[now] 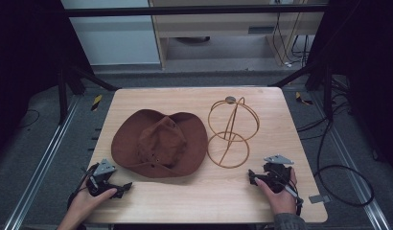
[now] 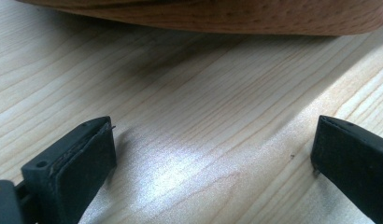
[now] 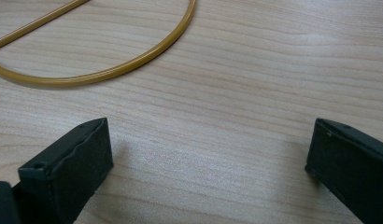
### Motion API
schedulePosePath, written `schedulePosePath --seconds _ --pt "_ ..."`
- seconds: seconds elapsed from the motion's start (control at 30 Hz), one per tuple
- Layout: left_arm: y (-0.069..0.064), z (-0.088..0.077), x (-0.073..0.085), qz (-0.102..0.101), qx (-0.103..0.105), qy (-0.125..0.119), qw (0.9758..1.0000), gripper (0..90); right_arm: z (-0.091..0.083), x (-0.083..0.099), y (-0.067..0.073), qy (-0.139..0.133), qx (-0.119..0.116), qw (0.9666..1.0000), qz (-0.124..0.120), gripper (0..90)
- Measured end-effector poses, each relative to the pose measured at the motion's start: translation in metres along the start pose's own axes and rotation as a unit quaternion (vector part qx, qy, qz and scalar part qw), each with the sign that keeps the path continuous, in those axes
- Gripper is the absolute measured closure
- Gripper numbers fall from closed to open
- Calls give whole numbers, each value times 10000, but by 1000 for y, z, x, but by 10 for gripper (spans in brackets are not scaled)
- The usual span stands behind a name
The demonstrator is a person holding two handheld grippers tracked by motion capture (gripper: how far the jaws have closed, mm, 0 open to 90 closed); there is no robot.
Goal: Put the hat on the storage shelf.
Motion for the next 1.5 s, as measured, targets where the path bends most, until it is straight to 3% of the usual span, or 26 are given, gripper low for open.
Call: schedulePosePath --seconds 0.17,0.23,0.33,0.43,0.53,0.63,0.7,0.8,0.87,0.97,1.03,1.13,1.17,1.2,1.23,1.27,1.33,1.5 --pt "-1 -2 0 -14 51 75 10000 0 0 0 0 -2 1 10000 -2 4" --pt "0 -4 0 -141 180 20 9997 5 0 0 0 -1 1 10000 -2 4" --pt "0 -9 0 -198 176 -40 9996 33 0 0 0 -1 1 10000 -2 4" --pt "0 -20 -4 -266 248 -380 9986 38 0 0 0 -1 2 10000 -3 4" --pt "4 -31 -7 -441 262 -736 9960 38 0 0 0 -2 0 10000 -3 4" --pt "3 -39 -10 -459 302 -931 9941 36 0 0 0 -1 1 10000 -1 4" --pt "1 -44 -14 -297 323 -873 9952 32 0 0 0 -2 2 10000 -2 4" --pt "0 -47 -22 -249 344 -788 9960 31 0 0 0 -1 1 10000 -3 4" --pt "-2 -50 -29 -38 342 -706 9969 32 0 0 0 -2 1 10000 -1 4" --pt "-3 -62 -54 55 408 -710 9966 31 0 0 0 -1 2 10000 -1 4" --pt "-2 -67 -67 118 321 -692 9970 36 0 0 0 -4 2 10000 -5 4" --pt "-1 -70 -87 215 322 -466 9982 47 0 0 0 -9 4 10000 -12 4" --pt "-1 -70 -87 215 322 -466 9982 47 0 0 0 -9 4 10000 -12 4" --pt "-2 -69 -101 299 436 -311 9981 48 0 0 0 0 0 10000 -1 4" --pt "-3 -68 -108 319 459 -303 9980 48 0 0 0 -1 0 10000 -3 4" --pt "-3 -68 -108 319 459 -303 9980 48 0 0 0 0 -1 10000 0 4" --pt "-5 -61 -128 480 483 -159 9976 44 0 0 0 -1 -1 10000 -1 5" --pt "-7 -45 -153 734 584 36 9956 41 0 0 0 -2 0 10000 -5 4"
Point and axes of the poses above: each handheld gripper's, and its own axes: z roughly forward along the jaws, x roughly out of its underside, y roughly to its left, the point moved 1 cm from there along z, roughly forward along the jaws, and after that the axes turned 2 degrees about -x, right-handed, at the moved point
